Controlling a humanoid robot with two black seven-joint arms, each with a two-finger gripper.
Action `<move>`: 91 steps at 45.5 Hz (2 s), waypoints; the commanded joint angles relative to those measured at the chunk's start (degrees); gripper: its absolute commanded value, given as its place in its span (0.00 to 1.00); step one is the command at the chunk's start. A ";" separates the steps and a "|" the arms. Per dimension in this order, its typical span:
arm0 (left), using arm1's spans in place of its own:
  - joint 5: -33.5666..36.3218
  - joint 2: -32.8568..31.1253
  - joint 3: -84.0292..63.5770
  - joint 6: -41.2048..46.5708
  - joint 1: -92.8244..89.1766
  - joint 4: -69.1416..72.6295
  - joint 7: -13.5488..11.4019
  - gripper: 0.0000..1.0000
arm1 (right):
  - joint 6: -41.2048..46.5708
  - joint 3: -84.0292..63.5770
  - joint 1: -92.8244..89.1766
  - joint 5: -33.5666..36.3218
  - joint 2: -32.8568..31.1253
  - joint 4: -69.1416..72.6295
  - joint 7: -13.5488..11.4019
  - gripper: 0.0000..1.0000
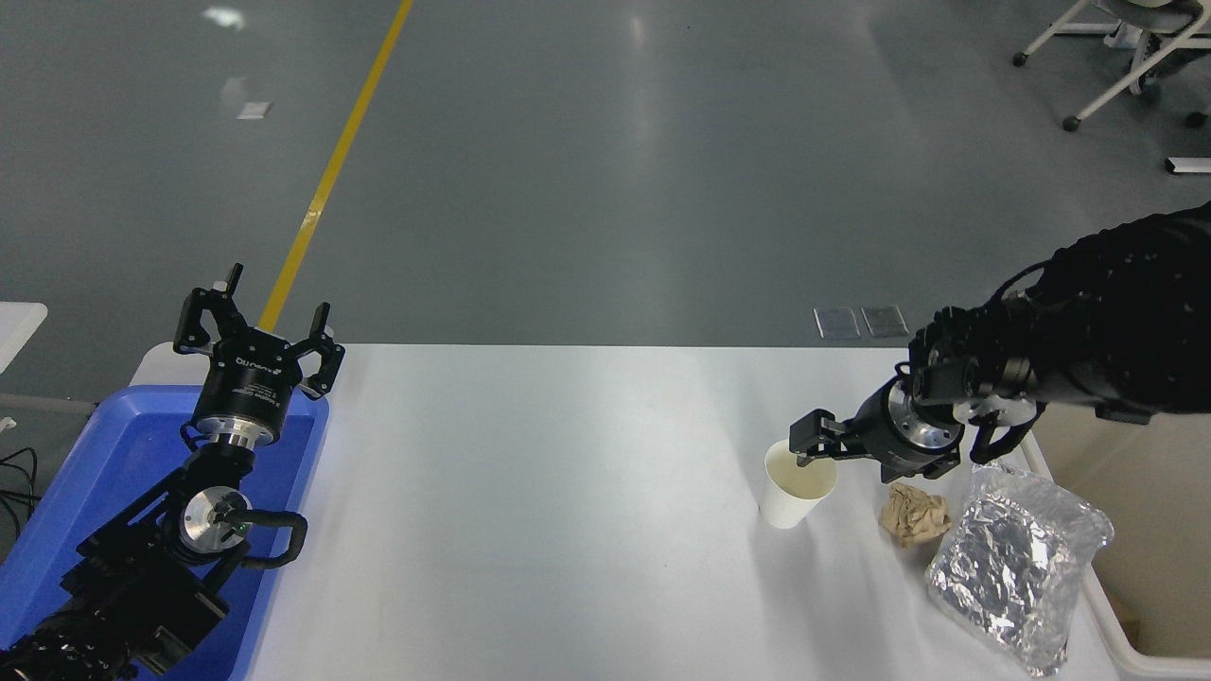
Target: Pick up paper cup place in dustbin
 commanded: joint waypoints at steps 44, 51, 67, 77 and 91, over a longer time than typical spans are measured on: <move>-0.01 0.04 0.08 -0.01 0.00 0.00 -0.06 0.98 | -1.23 0.42 7.10 -1.74 -4.65 -0.45 2.56 0.00; -0.01 -0.05 -0.01 -0.01 0.00 0.00 -0.06 0.98 | 2.11 0.68 14.92 -4.37 -9.66 2.88 2.73 0.00; -0.01 -0.05 -0.01 -0.01 0.00 0.00 0.03 0.98 | 14.23 1.12 35.58 -13.08 -22.32 8.69 2.91 0.00; -0.01 -0.05 0.08 -0.01 0.00 0.00 -0.06 0.98 | 18.72 1.12 42.70 -13.96 -24.96 9.31 2.91 0.00; -0.01 0.04 -0.01 -0.01 0.00 0.00 -0.06 0.98 | 18.37 1.12 42.80 -14.05 -24.44 9.04 2.82 0.00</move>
